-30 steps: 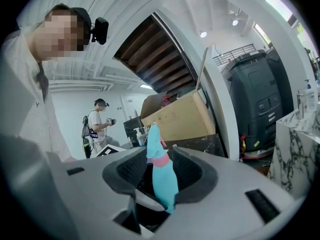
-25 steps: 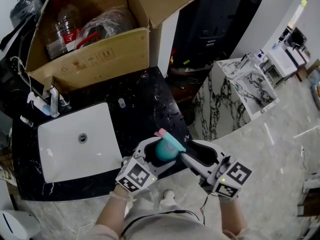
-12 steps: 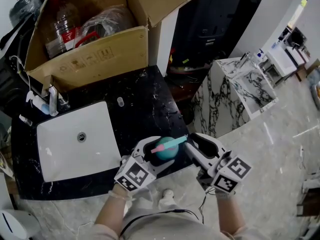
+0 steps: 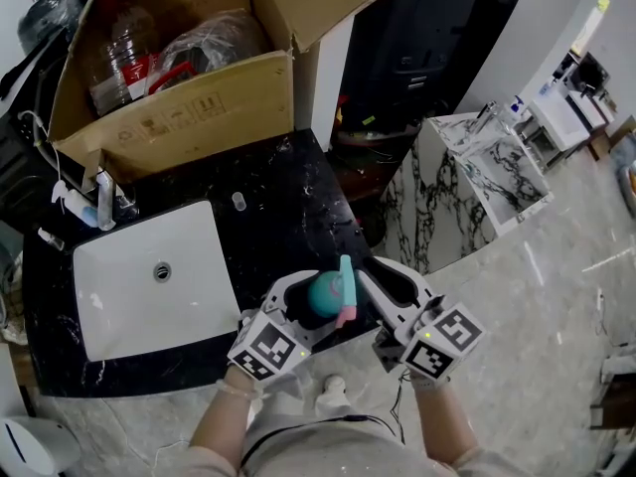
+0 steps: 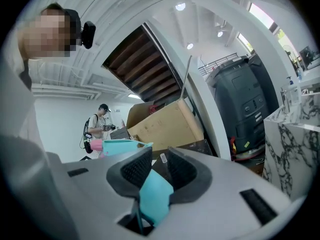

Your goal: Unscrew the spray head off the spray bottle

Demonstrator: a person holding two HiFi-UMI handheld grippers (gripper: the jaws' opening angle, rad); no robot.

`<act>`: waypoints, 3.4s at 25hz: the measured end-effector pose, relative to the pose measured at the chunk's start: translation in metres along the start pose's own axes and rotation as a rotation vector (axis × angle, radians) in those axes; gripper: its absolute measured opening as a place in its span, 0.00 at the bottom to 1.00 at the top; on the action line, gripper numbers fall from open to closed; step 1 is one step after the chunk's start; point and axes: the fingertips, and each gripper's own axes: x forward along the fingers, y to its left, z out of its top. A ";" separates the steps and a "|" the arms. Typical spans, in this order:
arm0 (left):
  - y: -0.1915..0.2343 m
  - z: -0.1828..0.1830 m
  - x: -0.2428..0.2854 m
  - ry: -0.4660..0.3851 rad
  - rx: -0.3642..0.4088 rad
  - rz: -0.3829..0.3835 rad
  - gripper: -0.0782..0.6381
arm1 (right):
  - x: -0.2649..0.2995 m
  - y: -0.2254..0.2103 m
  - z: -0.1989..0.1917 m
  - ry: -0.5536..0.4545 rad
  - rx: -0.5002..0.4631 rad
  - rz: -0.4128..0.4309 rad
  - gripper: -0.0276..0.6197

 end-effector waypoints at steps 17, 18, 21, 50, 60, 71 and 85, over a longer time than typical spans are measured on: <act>0.000 -0.002 -0.001 0.016 -0.017 0.013 0.60 | -0.031 0.043 -0.032 0.068 -0.136 0.055 0.46; 0.001 -0.002 -0.001 0.016 -0.017 0.013 0.60 | -0.035 0.038 -0.032 0.065 -0.124 0.046 0.46; 0.000 -0.003 0.000 0.017 -0.018 0.015 0.60 | -0.045 0.024 -0.029 0.054 -0.111 0.019 0.46; 0.001 -0.005 0.000 0.023 -0.041 0.017 0.60 | -0.031 0.008 -0.008 0.008 -0.127 0.021 0.31; 0.001 -0.004 0.001 0.028 -0.036 0.032 0.60 | 0.003 0.053 -0.009 -0.032 -0.062 0.087 0.56; 0.001 -0.005 0.001 0.031 -0.035 0.031 0.60 | -0.003 0.047 -0.013 0.005 -0.120 0.059 0.41; 0.001 -0.005 0.000 0.035 -0.033 0.035 0.60 | -0.006 0.060 -0.001 -0.051 -0.170 0.006 0.56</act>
